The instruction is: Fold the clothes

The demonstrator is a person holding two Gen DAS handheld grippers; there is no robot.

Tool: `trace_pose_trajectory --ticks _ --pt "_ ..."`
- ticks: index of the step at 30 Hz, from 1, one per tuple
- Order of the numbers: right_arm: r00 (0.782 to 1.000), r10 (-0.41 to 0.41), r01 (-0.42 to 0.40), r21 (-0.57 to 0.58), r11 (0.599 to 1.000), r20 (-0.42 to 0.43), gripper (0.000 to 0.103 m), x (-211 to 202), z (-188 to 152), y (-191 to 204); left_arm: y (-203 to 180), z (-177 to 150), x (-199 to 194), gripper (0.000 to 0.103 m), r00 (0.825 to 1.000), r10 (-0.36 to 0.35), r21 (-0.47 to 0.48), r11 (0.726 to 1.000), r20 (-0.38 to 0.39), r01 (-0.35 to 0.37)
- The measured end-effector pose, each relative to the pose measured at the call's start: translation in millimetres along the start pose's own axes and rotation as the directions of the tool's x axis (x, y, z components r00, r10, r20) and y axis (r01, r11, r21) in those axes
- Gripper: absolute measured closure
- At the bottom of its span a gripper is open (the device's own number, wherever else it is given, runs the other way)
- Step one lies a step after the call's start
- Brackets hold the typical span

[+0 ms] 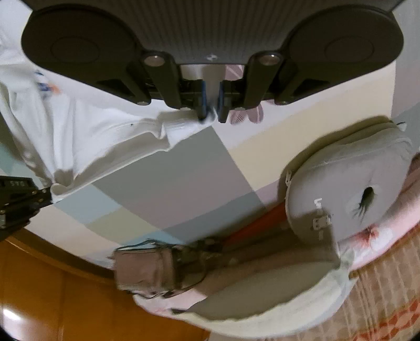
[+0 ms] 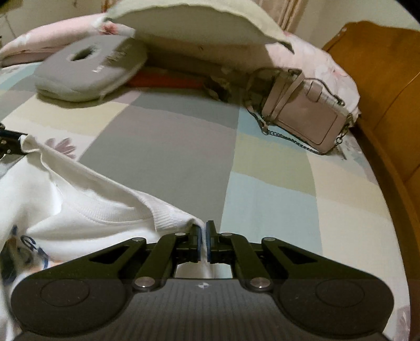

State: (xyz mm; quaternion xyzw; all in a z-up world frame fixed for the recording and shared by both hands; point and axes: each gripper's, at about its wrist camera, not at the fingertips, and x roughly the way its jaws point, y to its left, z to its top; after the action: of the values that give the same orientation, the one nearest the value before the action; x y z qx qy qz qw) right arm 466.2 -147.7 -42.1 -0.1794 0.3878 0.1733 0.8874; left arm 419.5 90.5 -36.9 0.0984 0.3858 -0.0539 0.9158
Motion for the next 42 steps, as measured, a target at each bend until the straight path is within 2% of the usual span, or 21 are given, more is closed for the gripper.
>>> trace_pose_trajectory --ticks 4,7,9,11,12,13,15,17,19,21,23,26,30,34,37,38,42 --pt "1.0 0.005 -0.005 0.05 0.999 -0.007 0.098 36.4 23.6 -7.4 9.4 10.5 41.7 0.096 0.998 0.031 -0.027 0.999 -0.051 -0.032" --pt "0.998 0.037 -0.034 0.059 0.998 -0.041 0.098 63.0 27.6 -4.3 12.8 8.9 70.9 0.095 0.993 0.038 -0.041 0.998 -0.11 -0.043" --pt "0.995 0.058 -0.053 0.061 0.997 -0.082 0.096 77.2 23.2 -2.8 12.8 1.7 86.9 0.088 0.987 0.032 -0.042 0.998 -0.157 -0.039" --pt "0.993 0.085 -0.078 0.088 0.993 -0.084 0.081 73.9 14.7 -5.0 13.0 -6.5 83.6 0.089 0.991 0.024 -0.047 0.998 -0.132 -0.031" --pt "0.992 0.099 -0.091 0.103 0.991 -0.081 0.077 70.8 10.0 -6.4 14.7 -9.4 78.0 0.084 0.99 0.014 -0.049 0.999 -0.137 -0.021" --pt "0.991 0.108 -0.1 0.117 0.988 -0.073 0.071 63.0 4.6 -8.7 16.4 -12.3 72.4 0.079 0.99 0.005 -0.052 0.999 -0.143 -0.012" --pt "0.992 0.119 -0.111 0.143 0.983 -0.048 0.063 39.9 -7.6 -14.5 19.7 -18.4 60.6 0.056 0.988 -0.014 -0.056 0.998 -0.152 0.006" --pt "0.99 0.143 -0.139 0.171 0.975 -0.012 0.049 9.1 -23.1 -18.3 22.1 -31.7 38.1 0.05 0.989 -0.027 -0.058 0.998 -0.144 0.019" --pt "0.986 0.164 -0.167 0.197 0.966 0.032 0.037 -26.6 -44.8 -19.6 24.6 -47.3 14.2 0.048 0.99 -0.05 -0.083 0.996 -0.135 0.039" --pt "0.982 0.179 -0.188 0.218 0.958 0.06 0.03 -60.0 -70.6 -15.5 27.5 -64.2 -11.0 0.038 0.989 -0.076 -0.122 0.991 -0.126 0.061" --pt "0.976 0.207 -0.219 0.248 0.944 0.072 0.023 -89.0 -99.3 -7.8 29.2 -85.6 -39.3 0.034 0.989 -0.098 -0.166 0.983 -0.11 0.079" --pt "0.962 0.259 -0.272 0.286 0.919 0.081 0.02 -120.6 -139.3 3.6 27.0 -120.4 -75.0 0.033 0.984 -0.15 -0.248 0.961 -0.1 0.121" --pt "0.956 0.278 -0.294 0.325 0.899 0.095 0.019 -155.1 -182.4 26.0 19.8 -166.5 -108.7 0.031 0.975 -0.203 -0.364 0.918 -0.091 0.157" --pt "0.944 0.303 -0.33 0.375 0.866 0.13 0.018 -178.3 -206.8 43.7 2.7 -213.7 -133.4 0.032 0.963 -0.263 -0.476 0.855 -0.061 0.204" --pt "0.939 0.312 -0.345 0.392 0.853 0.147 0.017 -189.6 -217.2 51.2 -7.4 -238.1 -143.7 0.031 0.947 -0.32 -0.55 0.795 -0.022 0.256" --pt "0.938 0.313 -0.346 0.396 0.851 0.148 0.017 -192.0 -219.8 52.1 -11.2 -243.2 -147.5 0.029 0.944 -0.33 -0.559 0.784 -0.005 0.271" --pt "0.938 0.31 -0.348 0.417 0.84 0.157 0.017 -200.1 -228.5 52.3 -23.7 -251.9 -153.7 0.024 0.944 -0.328 -0.539 0.788 0.039 0.297"
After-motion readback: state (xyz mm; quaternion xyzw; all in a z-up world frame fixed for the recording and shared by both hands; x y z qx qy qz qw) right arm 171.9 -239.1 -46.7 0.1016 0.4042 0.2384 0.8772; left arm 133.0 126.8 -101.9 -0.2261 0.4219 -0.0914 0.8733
